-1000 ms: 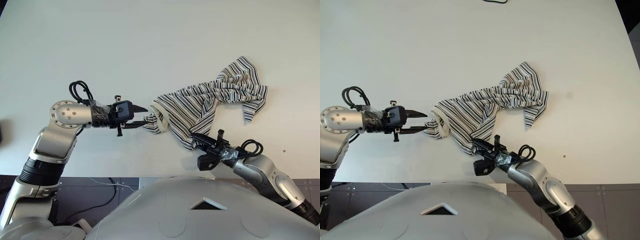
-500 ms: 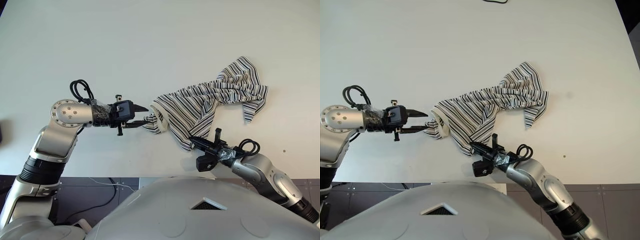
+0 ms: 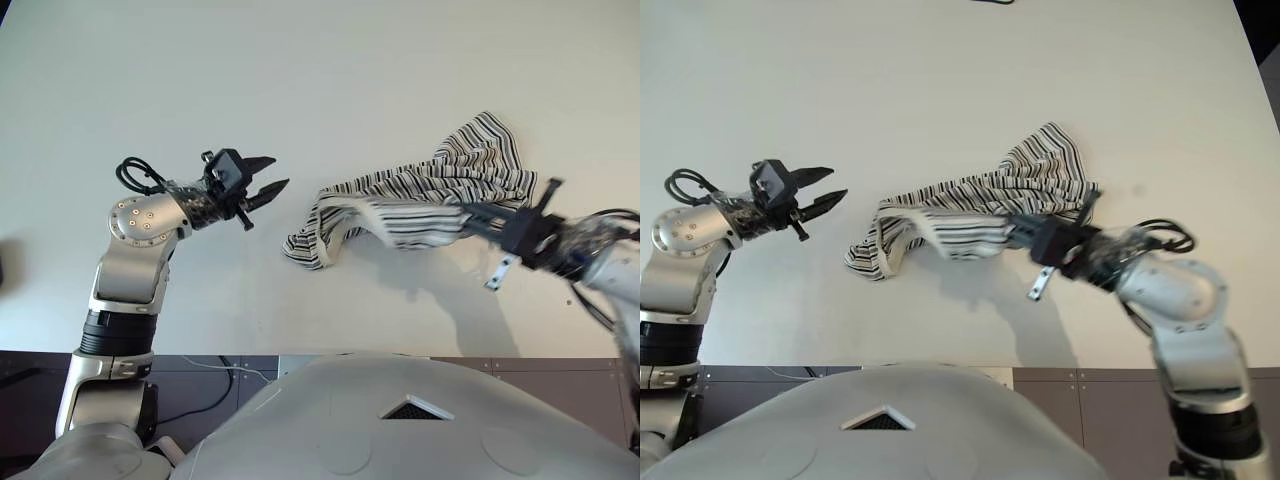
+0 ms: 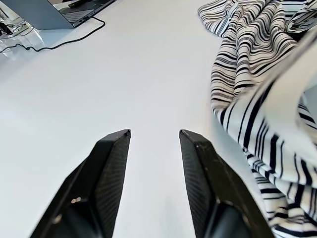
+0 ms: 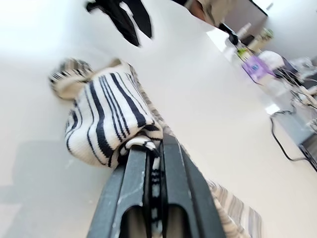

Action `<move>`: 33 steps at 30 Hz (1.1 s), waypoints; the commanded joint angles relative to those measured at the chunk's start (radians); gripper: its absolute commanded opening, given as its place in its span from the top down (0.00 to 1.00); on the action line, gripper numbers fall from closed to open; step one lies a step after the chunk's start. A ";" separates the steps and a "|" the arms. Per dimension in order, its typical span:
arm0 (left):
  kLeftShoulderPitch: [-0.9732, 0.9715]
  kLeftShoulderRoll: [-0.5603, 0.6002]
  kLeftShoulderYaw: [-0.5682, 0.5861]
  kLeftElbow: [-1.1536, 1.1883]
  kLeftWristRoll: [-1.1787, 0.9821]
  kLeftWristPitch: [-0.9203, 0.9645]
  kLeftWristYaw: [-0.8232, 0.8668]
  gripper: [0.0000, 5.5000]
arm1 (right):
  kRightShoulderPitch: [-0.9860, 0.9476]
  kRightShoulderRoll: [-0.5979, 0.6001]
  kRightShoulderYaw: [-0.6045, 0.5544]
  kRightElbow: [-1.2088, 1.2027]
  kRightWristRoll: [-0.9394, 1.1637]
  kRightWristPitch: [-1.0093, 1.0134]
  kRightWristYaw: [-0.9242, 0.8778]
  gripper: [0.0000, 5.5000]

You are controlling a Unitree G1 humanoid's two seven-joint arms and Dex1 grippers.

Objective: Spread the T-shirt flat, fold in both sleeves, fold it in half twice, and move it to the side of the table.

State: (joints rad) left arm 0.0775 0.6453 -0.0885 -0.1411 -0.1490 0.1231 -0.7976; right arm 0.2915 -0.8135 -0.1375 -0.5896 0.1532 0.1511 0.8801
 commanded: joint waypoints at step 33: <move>0.143 0.041 -0.458 -0.201 0.382 -0.196 -0.061 0.67 | -0.048 -0.110 0.030 0.271 -0.064 -0.210 0.129 0.98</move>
State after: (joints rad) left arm 0.2339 0.6849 -0.5353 -0.3849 0.1740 -0.0622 -0.8817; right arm 0.2516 -0.9134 -0.1096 -0.3039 0.0849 -0.0651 1.0065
